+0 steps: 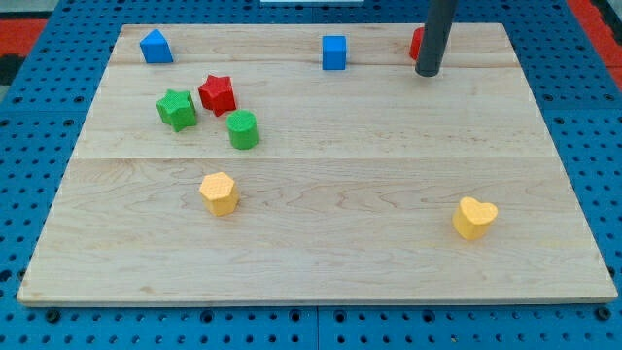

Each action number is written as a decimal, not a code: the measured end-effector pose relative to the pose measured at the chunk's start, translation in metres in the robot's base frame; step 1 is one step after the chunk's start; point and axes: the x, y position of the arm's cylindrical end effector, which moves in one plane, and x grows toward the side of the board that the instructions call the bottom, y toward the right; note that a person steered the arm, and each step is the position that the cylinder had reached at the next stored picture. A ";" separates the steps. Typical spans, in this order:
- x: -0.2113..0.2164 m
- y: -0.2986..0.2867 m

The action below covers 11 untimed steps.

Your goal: Move your arm to the center of the board

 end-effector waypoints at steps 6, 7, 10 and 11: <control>0.062 -0.010; 0.062 -0.010; 0.062 -0.056; 0.062 -0.108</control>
